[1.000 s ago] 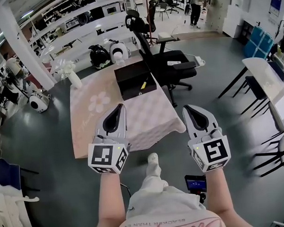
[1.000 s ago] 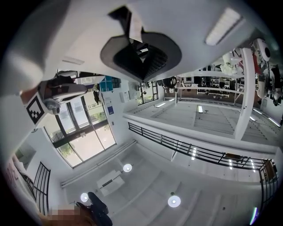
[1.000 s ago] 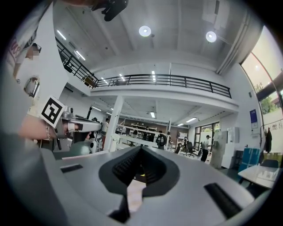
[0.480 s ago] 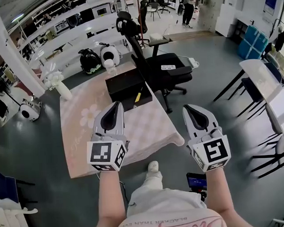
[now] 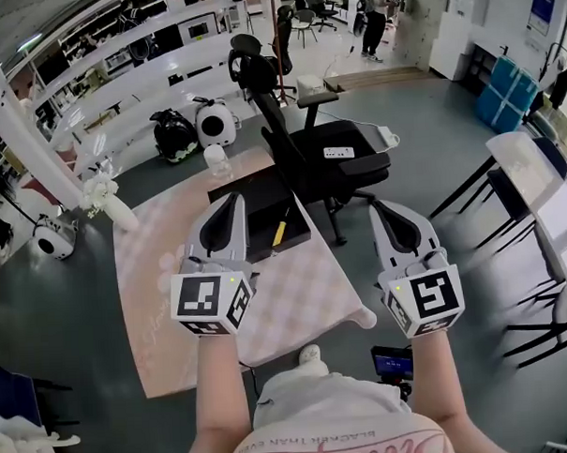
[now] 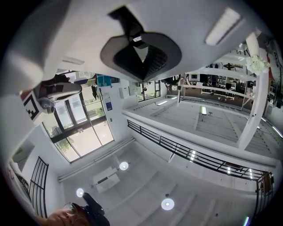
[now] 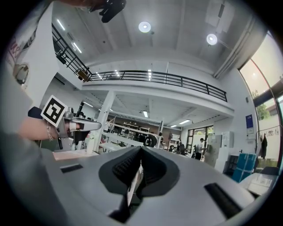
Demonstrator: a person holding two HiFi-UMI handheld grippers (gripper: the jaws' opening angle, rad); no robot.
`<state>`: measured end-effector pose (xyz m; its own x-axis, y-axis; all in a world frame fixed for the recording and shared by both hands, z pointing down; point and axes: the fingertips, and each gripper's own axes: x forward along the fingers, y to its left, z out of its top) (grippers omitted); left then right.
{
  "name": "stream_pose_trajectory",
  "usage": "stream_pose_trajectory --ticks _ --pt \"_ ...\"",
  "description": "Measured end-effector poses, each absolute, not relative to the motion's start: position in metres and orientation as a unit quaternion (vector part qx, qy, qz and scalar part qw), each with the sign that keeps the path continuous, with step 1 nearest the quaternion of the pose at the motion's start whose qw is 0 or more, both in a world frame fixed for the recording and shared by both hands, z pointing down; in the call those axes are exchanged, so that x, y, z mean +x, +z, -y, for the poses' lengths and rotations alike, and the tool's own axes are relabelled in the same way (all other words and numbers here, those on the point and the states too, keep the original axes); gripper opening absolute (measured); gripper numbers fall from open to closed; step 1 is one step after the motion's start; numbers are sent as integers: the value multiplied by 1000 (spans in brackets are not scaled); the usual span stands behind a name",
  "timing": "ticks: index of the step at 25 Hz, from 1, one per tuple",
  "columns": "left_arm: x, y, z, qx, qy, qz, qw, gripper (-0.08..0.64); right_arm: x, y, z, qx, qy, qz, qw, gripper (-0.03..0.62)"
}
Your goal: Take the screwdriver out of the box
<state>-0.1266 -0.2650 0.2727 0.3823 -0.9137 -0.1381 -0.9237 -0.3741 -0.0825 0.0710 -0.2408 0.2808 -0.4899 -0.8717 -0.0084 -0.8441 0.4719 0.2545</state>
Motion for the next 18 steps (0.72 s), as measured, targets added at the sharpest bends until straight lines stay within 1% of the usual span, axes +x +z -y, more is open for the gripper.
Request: stream_pose_trajectory --ticks 6,8,10,13,16,18 --pt "-128 280 310 -839 25 -542 46 14 65 281 276 509 -109 851 64 6" --pt "-126 284 319 -845 21 -532 37 44 64 284 284 511 -107 850 68 6" --pt "-126 286 327 -848 20 -528 35 94 62 287 289 510 -105 850 74 6" --pt "-131 291 335 -845 24 -534 22 188 58 292 292 507 -103 851 83 7" --pt "-135 297 342 -839 27 -543 4 337 55 295 293 505 -103 853 87 6" --pt "-134 299 345 -838 25 -545 0 376 54 296 294 503 -102 854 88 6"
